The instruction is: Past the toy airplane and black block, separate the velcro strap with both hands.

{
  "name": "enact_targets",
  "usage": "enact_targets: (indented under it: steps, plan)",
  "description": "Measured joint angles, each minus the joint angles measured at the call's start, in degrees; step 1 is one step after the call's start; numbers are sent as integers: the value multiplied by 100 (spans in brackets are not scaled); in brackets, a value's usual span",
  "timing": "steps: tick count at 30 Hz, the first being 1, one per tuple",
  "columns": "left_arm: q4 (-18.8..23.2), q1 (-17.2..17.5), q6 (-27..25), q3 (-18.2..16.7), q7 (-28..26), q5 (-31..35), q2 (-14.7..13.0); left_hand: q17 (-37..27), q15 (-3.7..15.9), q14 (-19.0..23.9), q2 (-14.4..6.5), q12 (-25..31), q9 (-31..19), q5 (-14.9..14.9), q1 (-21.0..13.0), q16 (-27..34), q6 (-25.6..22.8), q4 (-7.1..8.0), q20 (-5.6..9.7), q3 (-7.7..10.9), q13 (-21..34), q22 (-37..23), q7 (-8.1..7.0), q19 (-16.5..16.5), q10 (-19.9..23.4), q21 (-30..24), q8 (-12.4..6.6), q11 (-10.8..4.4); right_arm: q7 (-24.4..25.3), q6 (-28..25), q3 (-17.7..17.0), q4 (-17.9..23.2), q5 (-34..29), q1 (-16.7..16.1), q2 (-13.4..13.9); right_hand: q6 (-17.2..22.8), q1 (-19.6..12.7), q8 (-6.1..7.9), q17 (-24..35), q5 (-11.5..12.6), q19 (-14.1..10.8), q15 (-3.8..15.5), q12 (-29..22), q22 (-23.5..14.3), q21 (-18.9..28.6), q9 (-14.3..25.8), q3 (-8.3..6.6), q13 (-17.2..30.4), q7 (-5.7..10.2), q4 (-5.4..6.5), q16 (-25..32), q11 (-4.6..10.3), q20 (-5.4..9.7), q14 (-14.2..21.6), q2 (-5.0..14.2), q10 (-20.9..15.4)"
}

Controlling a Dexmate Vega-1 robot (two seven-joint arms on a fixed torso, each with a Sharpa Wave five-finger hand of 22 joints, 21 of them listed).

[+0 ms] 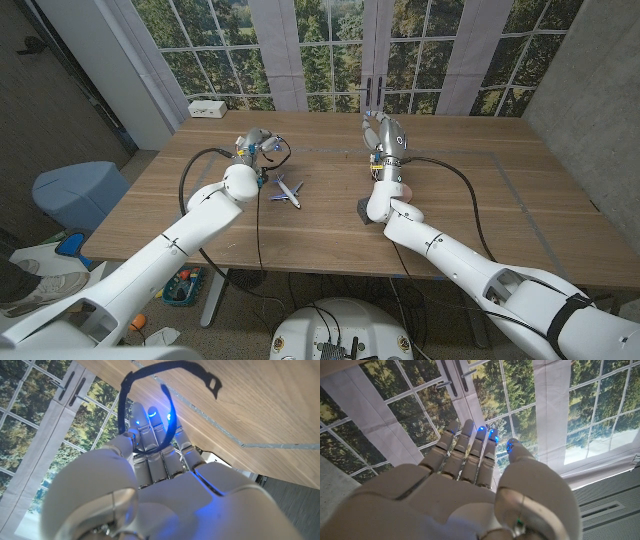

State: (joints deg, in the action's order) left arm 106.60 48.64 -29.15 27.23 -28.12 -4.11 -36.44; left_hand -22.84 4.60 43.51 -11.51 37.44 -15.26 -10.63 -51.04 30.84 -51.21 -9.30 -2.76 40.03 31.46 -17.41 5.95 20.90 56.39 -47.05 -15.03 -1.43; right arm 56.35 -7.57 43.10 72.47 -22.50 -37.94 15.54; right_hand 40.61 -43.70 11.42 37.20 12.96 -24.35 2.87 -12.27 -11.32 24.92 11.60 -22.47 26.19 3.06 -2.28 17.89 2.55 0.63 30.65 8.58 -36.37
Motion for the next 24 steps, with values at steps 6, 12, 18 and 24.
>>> enact_targets:
  steps: [6, 12, 18, 24]
  plan:
    - [-97, -132, -217, 37, 77, -68, -48, 109, -7, -103, 106, -248, 53, 0, 110, -192, -43, 54, 21, -32, -126, 12, 42, -88, -247, -45, 126, -93, -195, 99, -87, 160, 257, -58, 96, -31, 66, 0, -108, 0, -30, -10, 49, 11, 11, 0, 0, -42, -31, 0, -82, -43, 30, -67, 40, 103]
    - [-155, -227, -295, 93, 113, -89, -105, 313, -73, -450, 183, -660, 138, -1, 337, -495, 183, 60, 41, -26, -329, 75, 132, -327, -746, -88, 352, -77, -375, 151, -125, 214, 463, -79, 123, -31, 171, 0, -151, 21, -30, -11, 63, 14, 11, -1, 0, -66, -31, 0, -138, -49, 30, -129, -5, 130]
    - [-184, -303, -442, 145, 211, -123, -184, 549, -125, -912, 412, -1162, 266, -1, 566, -833, 839, -36, 25, -122, -578, 178, 74, -553, -1427, -124, 503, -62, -643, 174, -252, 418, 736, -144, 164, -33, 218, -23, -203, 40, -30, 1, 75, 14, 38, -1, 0, -86, -94, -1, -185, -80, 30, -180, 43, 160]
    - [-193, -331, -454, 176, 243, -128, -251, 804, -186, -1681, 841, -1960, 426, 0, 993, -1224, 2020, -32, -71, -624, -1010, 416, -9, -1045, -2440, -37, 511, 9, -881, 184, -361, 553, 1001, -186, 172, -128, 262, -23, -244, 40, -52, -23, 106, 14, 55, -1, 34, -121, -187, -35, -248, -123, 8, -284, -5, 264]
